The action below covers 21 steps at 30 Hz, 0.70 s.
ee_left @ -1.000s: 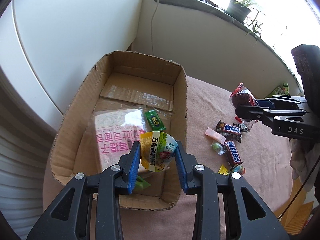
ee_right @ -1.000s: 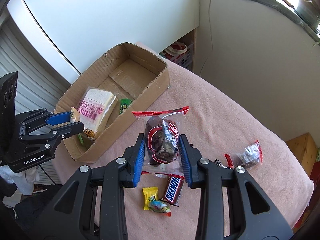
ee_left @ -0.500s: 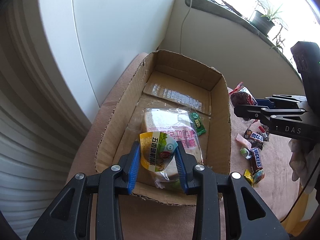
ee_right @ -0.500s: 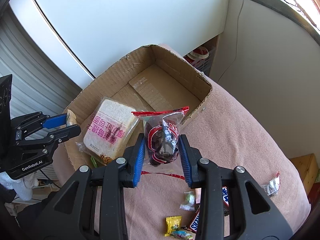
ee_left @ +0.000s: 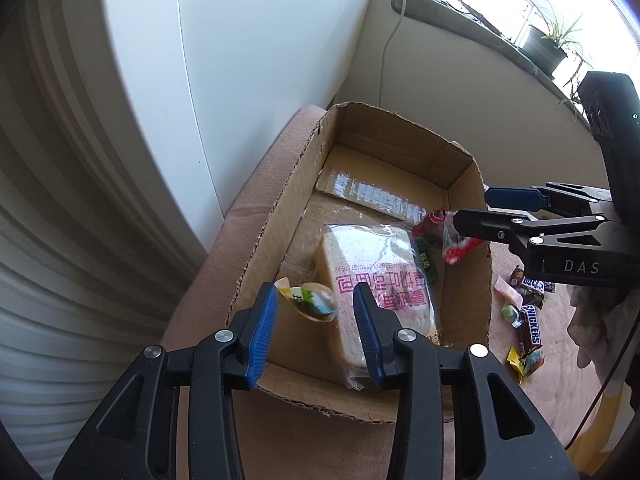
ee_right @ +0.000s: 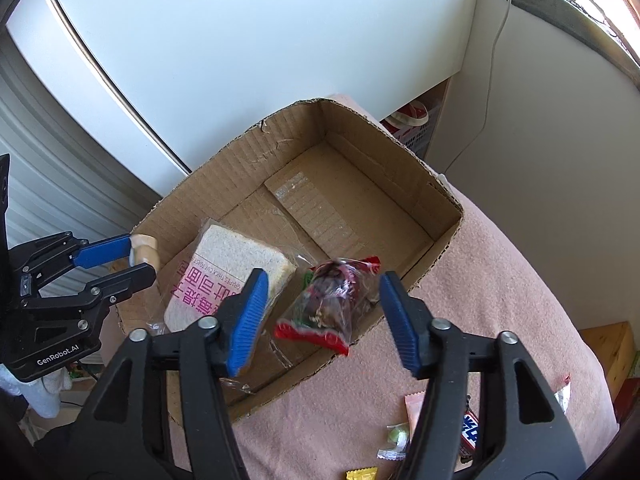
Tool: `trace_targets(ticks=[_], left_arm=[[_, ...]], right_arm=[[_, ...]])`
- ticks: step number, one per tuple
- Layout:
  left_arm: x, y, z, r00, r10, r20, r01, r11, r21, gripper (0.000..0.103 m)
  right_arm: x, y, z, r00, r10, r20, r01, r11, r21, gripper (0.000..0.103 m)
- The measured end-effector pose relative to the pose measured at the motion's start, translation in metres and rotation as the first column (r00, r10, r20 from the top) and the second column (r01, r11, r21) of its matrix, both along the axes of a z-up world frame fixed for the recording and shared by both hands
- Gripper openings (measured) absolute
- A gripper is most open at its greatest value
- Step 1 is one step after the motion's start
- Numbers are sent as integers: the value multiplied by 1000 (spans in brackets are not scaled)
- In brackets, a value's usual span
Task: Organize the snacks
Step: 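Carry both snacks into the box and open both tools, then move the right tool to the clear red-trimmed snack bag while the left tool approaches the Snickers bar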
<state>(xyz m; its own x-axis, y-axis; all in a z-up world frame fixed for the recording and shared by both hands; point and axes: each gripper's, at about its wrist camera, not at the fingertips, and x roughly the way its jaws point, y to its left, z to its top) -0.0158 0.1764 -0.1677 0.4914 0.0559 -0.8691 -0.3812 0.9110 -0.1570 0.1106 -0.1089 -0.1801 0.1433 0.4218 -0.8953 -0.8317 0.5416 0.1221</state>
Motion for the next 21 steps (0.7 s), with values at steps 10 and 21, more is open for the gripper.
trace_targets(ticks=[10, 21], left_arm=[[1, -5, 8, 999, -34, 16, 34, 999, 9, 46], [3, -23, 17, 997, -67, 32, 66, 997, 29, 46]], right_arm=[[0, -8, 8, 999, -30, 21, 29, 999, 40, 70], [0, -32, 16, 997, -65, 30, 63, 997, 48, 70]])
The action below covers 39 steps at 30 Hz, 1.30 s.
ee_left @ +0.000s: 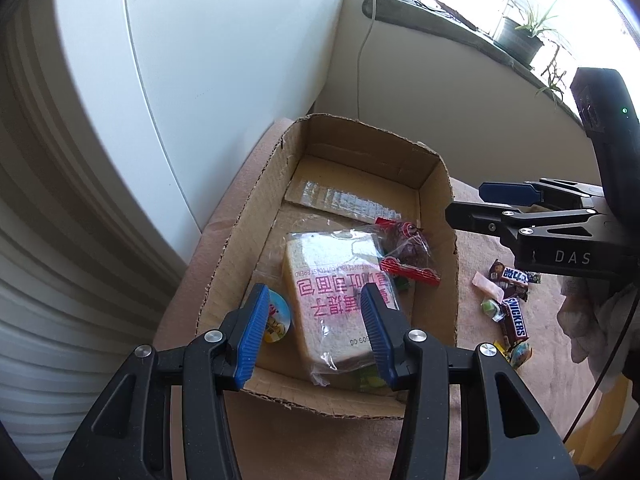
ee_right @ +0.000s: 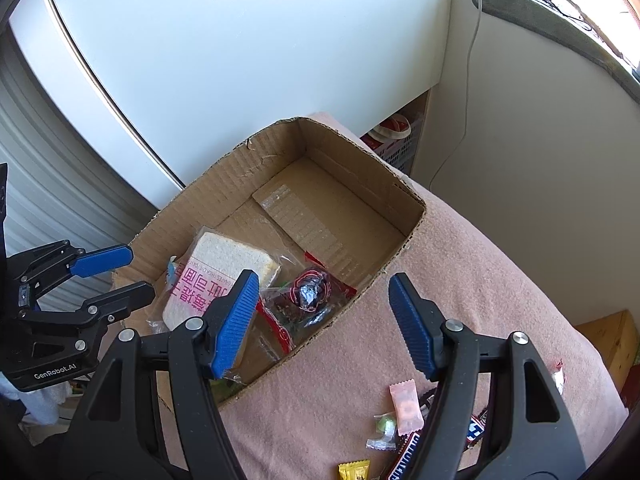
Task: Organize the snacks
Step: 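Move the right tool to the clear red-trimmed snack bag while the left tool approaches the Snickers bar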
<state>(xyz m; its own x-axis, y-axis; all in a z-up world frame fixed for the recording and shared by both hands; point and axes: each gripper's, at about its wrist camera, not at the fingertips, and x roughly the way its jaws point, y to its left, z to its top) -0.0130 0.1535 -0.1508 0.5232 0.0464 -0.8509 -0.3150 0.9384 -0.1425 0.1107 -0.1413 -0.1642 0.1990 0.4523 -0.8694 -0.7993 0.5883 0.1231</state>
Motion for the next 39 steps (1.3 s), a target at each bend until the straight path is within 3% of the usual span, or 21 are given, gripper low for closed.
trace_targets(ticks=[9, 13, 24, 30, 39], left_arm=[[11, -31, 12, 997, -75, 31, 75, 997, -18, 46], [19, -53, 14, 991, -126, 38, 127, 991, -39, 46], [38, -122, 2, 960, -279, 12, 279, 955, -101, 46], [48, -159, -16, 936, -352, -21, 344, 923, -171, 46], [61, -181, -37, 924, -378, -66, 348, 899, -267, 46]], right_arm=[[20, -60, -1, 988, -147, -48, 147, 989, -10, 70], [32, -105, -4, 965, -245, -94, 245, 969, -14, 70], [40, -212, -7, 902, -426, -77, 422, 905, -55, 70], [38, -236, -13, 898, -430, -92, 426, 902, -62, 70], [53, -246, -22, 855, -506, -117, 502, 863, -64, 70]])
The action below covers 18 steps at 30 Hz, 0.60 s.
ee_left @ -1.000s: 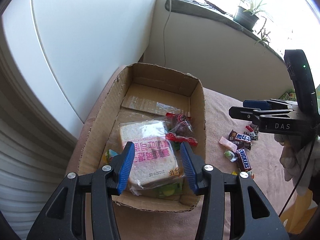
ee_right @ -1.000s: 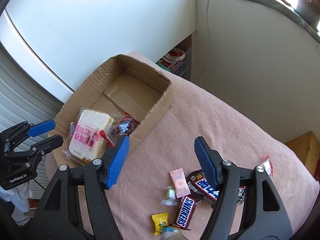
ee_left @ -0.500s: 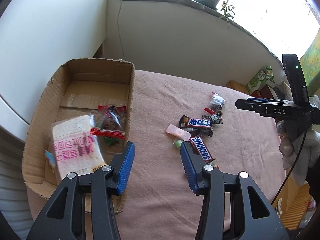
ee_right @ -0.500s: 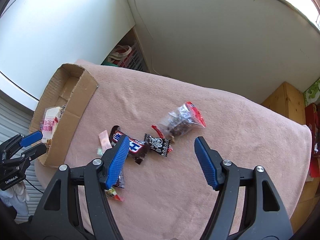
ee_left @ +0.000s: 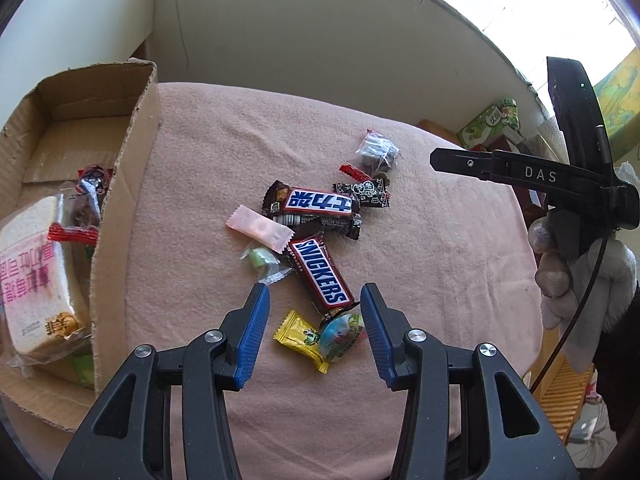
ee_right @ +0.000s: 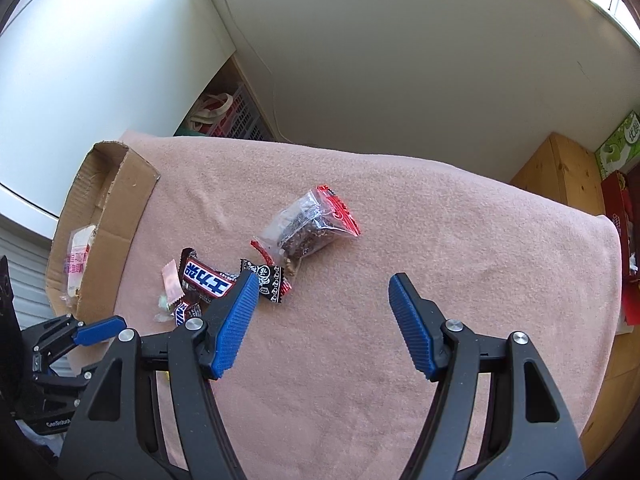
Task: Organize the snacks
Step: 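Move the right tool to the clear red-trimmed snack bag while the left tool approaches the Snickers bar, then close the right tool on the snack bag while the left tool closes on the Snickers bar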
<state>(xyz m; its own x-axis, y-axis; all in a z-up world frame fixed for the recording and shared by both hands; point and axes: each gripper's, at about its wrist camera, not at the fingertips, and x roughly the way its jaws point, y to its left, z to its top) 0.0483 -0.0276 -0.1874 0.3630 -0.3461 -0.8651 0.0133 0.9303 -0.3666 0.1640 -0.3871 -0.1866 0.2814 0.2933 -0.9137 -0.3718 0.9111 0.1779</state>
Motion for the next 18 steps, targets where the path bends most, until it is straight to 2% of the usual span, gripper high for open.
trace_targets(ticks=[3, 7, 18], left_arm=[[6, -6, -7, 1000, -5, -24, 4, 1000, -25, 45], [13, -16, -18, 998, -10, -69, 6, 999, -51, 38], [31, -32, -40, 991, 0, -131, -1, 1000, -8, 38]], right_arm=[[9, 6, -7, 1000, -20, -13, 20, 1000, 0, 70], [25, 9, -21, 995, -69, -75, 71, 997, 21, 70], [48, 21, -48, 964, -177, -197, 193, 979, 66, 70]])
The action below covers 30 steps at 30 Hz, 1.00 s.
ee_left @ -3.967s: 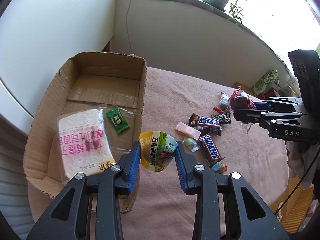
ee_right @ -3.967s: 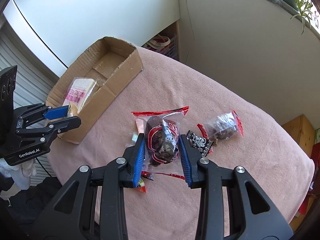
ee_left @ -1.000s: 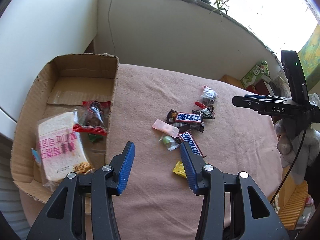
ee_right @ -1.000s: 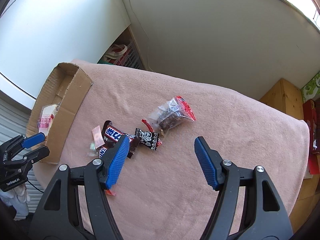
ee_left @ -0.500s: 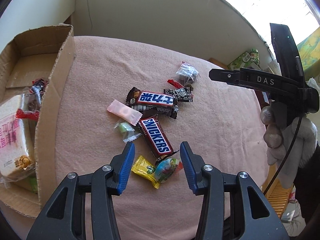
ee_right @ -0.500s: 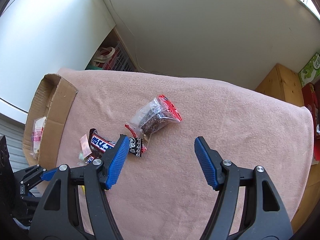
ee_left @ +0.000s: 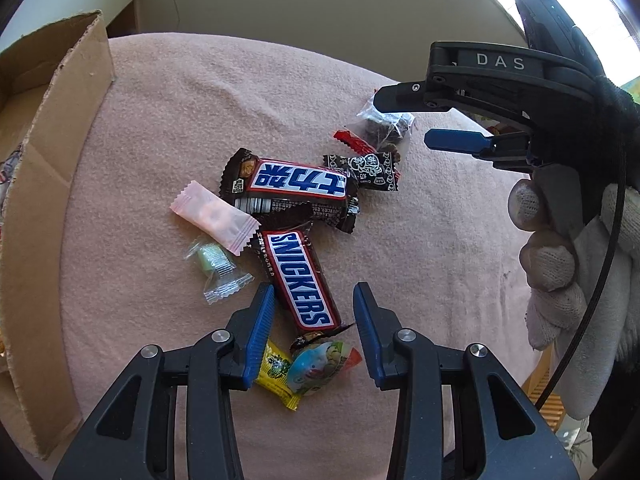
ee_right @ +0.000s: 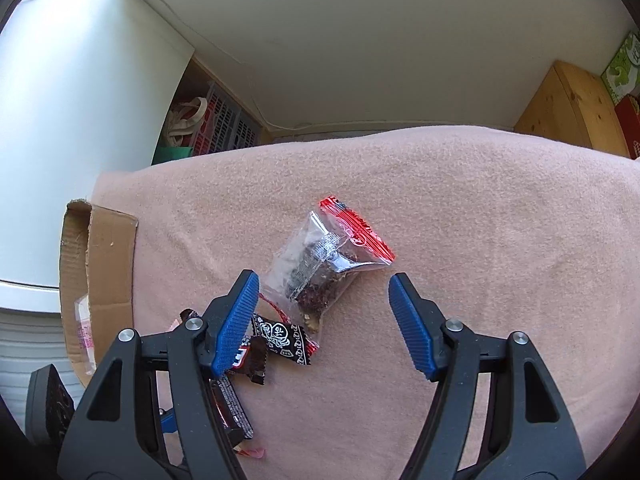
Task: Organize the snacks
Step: 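Close the right tool on the snack bag while the left tool closes on the Snickers bar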
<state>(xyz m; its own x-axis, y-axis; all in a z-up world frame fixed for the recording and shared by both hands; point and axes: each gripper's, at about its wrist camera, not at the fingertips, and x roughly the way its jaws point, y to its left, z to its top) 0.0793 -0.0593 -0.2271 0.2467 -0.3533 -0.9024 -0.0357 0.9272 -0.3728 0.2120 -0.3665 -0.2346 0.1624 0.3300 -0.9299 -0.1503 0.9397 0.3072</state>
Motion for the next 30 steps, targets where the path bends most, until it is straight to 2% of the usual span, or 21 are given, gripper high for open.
trace_targets(ticks=[6, 9, 12, 16, 21, 30], left_arm=[[6, -10, -8, 1000, -11, 2, 11, 999, 39, 38], [12, -26, -14, 1000, -19, 15, 18, 998, 63, 38], [15, -31, -15, 999, -19, 26, 17, 997, 73, 33], [15, -34, -17, 999, -31, 40, 27, 996, 86, 31], [10, -38, -17, 998, -41, 52, 37, 996, 84, 29], [-3, -11, -15, 997, -30, 66, 27, 998, 50, 28]], right_arm=[[9, 6, -17, 997, -51, -66, 51, 999, 5, 70], [11, 16, -21, 997, -42, -64, 40, 999, -21, 70], [11, 24, -22, 998, -26, -53, 23, 999, -47, 69], [12, 27, -23, 999, -14, -42, 10, 997, -76, 54], [11, 22, -25, 999, 12, -31, -15, 997, -82, 44], [2, 1, -24, 1000, 11, -27, -12, 999, -45, 40]])
